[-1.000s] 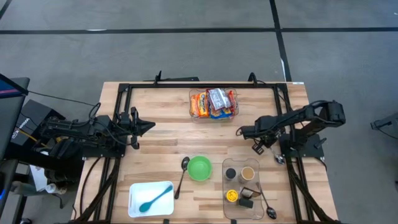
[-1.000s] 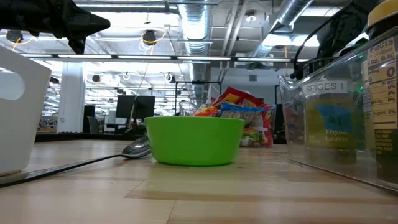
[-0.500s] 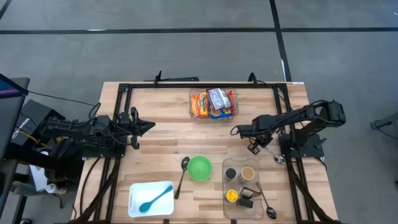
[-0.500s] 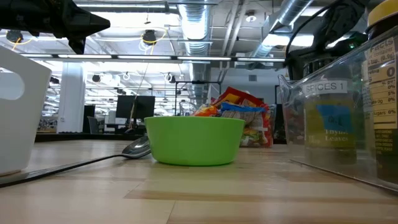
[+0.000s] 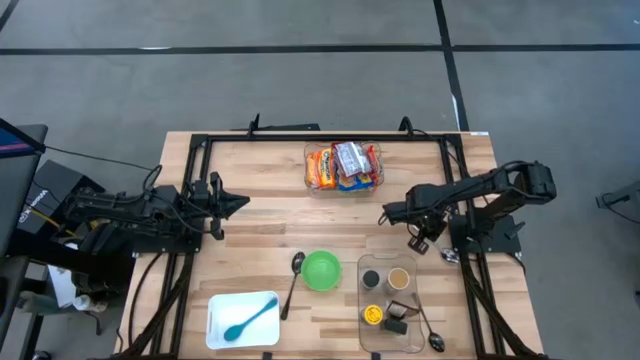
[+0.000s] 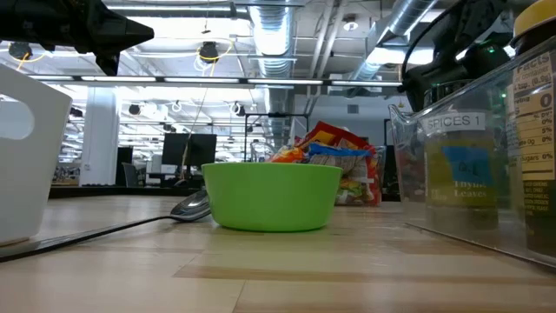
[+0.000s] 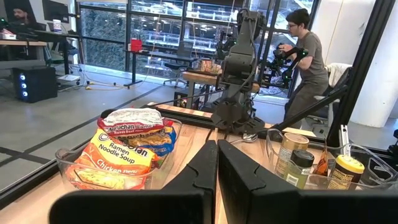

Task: Pick & Place Food Item
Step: Put the silver spoon into the white bin

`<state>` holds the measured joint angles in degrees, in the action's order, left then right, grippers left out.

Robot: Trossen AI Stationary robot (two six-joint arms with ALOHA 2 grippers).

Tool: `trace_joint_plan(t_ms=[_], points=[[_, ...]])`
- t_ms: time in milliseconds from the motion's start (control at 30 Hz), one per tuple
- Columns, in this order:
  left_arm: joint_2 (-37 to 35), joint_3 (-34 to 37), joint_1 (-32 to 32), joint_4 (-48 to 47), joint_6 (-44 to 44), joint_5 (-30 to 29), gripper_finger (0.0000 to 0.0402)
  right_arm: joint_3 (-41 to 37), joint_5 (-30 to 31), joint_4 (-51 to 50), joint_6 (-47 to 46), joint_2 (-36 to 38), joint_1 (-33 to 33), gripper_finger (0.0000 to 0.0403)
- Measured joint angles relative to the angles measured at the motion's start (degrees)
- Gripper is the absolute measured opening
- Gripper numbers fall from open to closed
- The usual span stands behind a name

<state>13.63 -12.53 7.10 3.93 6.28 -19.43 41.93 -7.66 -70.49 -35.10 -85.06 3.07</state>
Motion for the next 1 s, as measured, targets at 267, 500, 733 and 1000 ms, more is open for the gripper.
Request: trace_joint_plan(t_ms=[267,500,733,1000], points=[[0.00,-0.01,0.01,-0.01,0.00,-0.01,0.0008,0.00,-0.04,0.79,0.17,0.00,-3.94,0.0001],[0.00,0.00,0.01,-0.01,0.00,-0.02,0.0008,0.00,-0.03,4.94,-0.68,0.00,-5.76,0.0018],[0.00,0.00,0.01,-0.01,0.00,-0.02,0.0008,0.00,-0.02,5.78,-0.91,0.00,-5.59,0.0071],[-0.02,0.00,0.02,-0.01,0.00,-0.02,0.0008,-1.02,-0.18,6.93,-0.45,0.00,-3.76,0.0099]])
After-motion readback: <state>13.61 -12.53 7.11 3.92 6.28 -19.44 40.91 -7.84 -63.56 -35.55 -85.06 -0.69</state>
